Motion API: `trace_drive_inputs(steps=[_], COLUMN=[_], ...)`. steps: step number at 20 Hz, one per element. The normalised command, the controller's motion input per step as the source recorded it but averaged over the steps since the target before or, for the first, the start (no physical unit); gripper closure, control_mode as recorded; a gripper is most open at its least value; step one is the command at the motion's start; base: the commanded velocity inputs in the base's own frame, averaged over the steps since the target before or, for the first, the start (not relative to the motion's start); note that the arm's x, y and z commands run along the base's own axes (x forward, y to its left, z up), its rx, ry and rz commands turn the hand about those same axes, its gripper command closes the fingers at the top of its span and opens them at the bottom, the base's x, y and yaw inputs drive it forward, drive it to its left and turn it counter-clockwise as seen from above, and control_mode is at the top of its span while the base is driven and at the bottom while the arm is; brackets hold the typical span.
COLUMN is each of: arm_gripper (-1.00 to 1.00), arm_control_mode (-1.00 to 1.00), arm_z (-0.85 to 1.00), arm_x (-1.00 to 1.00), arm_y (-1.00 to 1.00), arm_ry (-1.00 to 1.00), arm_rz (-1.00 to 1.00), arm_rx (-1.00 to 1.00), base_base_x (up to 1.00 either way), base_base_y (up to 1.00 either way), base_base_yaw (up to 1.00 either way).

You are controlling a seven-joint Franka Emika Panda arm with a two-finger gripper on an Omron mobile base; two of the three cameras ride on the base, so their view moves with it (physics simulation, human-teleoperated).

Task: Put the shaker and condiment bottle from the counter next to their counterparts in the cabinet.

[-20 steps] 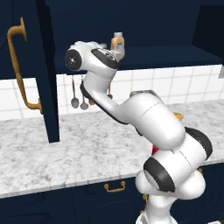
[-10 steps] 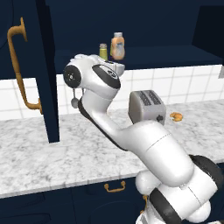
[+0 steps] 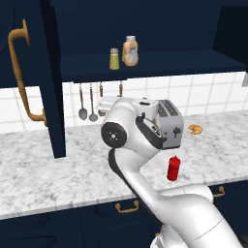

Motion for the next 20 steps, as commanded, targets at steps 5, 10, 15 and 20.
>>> trace_drive_inputs(steps=[5, 10, 15, 20], arm_gripper=[-1.00, -1.00, -1.00, -1.00], arm_control_mode=[-1.00, -1.00, -1.00, -1.00], arm_z=[-0.29, -0.08, -0.92, -1.00], arm_x=[-0.11, 0.00, -0.05, -0.12], arm_y=[-0.85, -0.82, -1.00, -0.94], arm_ry=[0.00, 0.00, 0.11, 0.08], arm_rz=[0.28, 0.29, 0.51, 0.65], arm_rx=[-0.01, 0.19, 0.00, -0.10], base_base_x=[0.00, 0.00, 0.00, 0.00], base_base_y=[0.00, 0.00, 0.00, 0.00], base_base_yaw=[0.00, 0.00, 0.00, 0.00])
